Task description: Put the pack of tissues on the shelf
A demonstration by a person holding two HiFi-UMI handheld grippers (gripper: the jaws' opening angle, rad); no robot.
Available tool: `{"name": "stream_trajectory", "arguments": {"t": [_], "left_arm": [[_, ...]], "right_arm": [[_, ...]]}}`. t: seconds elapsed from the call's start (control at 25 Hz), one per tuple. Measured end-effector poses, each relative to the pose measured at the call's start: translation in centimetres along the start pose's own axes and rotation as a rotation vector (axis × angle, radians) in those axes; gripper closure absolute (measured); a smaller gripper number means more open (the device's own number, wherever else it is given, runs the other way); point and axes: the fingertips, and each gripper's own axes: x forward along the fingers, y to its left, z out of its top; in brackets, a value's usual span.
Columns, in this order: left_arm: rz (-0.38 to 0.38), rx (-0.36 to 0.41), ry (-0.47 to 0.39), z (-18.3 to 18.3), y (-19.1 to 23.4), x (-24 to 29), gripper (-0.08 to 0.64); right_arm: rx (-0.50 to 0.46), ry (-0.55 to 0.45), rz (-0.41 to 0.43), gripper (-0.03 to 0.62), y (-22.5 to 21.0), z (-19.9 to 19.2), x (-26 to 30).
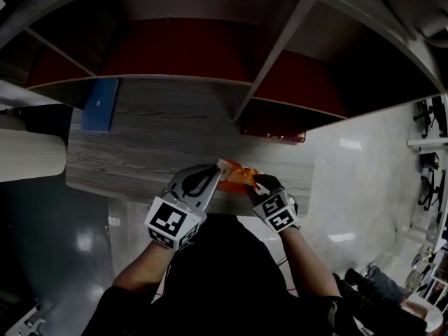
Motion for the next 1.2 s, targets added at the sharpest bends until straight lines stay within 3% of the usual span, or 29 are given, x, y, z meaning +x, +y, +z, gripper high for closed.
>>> {"name": "stream_trajectory", "arguments": {"t": [0.16, 0.48, 1.2], "left_arm": [[0.011, 0.01, -0.004, 0.7, 0.3, -0.5, 0.532], [0.027, 0.033, -0.028, 3.8, 0.4, -1.4, 0.532], [0.026, 0.119, -0.095, 10.9, -1.2, -4.1, 0.532]], "right_arm": [[-0.014, 0.001, 0.001, 0.518, 0.2, 0.2, -0.3], [-0.023, -0.037, -0.027, 0.538, -0.3, 2.4, -3.4], [0.031, -0.298, -0.198, 0.543, -4.0, 11.0, -17.6]]}}
